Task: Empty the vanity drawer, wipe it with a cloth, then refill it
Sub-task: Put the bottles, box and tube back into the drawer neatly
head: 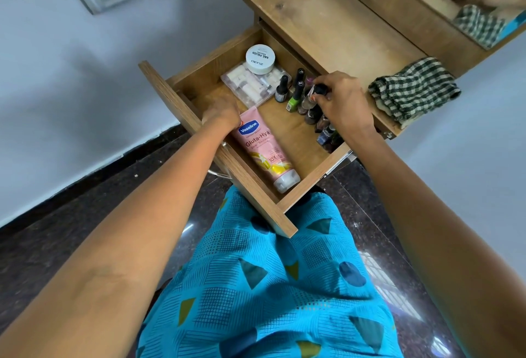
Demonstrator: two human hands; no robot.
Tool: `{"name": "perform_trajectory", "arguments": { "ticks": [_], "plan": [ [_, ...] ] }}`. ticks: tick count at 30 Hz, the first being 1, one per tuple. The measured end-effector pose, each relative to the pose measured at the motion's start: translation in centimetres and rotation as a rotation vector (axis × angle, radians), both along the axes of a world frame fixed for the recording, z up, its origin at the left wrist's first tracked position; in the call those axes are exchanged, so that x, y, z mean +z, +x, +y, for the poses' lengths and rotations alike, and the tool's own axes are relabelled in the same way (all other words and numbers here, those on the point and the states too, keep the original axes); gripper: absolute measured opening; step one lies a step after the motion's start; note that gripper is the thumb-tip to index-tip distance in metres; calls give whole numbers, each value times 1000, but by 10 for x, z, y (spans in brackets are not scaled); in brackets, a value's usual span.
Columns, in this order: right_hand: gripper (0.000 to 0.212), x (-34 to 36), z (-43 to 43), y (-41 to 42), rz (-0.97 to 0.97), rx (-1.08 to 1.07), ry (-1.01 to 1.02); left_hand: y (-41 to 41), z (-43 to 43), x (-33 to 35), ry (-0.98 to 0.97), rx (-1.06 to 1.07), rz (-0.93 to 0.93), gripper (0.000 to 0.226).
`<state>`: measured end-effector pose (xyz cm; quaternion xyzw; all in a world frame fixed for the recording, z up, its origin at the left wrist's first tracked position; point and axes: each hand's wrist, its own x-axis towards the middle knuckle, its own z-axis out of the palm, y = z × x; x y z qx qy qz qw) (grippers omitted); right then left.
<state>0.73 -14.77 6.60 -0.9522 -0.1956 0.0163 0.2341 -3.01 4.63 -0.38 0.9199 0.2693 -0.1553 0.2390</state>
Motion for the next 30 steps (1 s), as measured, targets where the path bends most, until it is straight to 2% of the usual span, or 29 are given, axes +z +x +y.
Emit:
{"name": "perform_trajectory", "arguments": {
  "ticks": [5, 8, 10, 12, 14, 18, 24, 30],
  "plan": [
    [34, 0, -4, -1, 3, -10, 36, -2, -2, 2, 61, -39, 49, 33],
    [33, 1, -6, -1, -10, -16, 75, 0, -10, 7, 111, -53, -80, 20],
    [32, 2, -7, 0, -12, -29, 111, 4, -22, 11, -35, -83, -210, 16],
    [32, 3, -8, 0, -8, -45, 128, 8, -40, 13, -262, -129, -313, 22],
    [33, 3, -9, -1, -10, -51, 122, 9, -60, 15, -357, -209, -354, 21],
    [33, 2, -14, -2, -44, -82, 121, 14, -93, 12, -262, -317, -417, 39],
    [32, -1, -20, -3, -66, -102, 129, 18, -108, 3, -234, -211, -515, 28],
    [33, -6, -23, -8, -47, -89, 133, 21, -107, 4, -190, -253, -493, 36]
  ]
}}
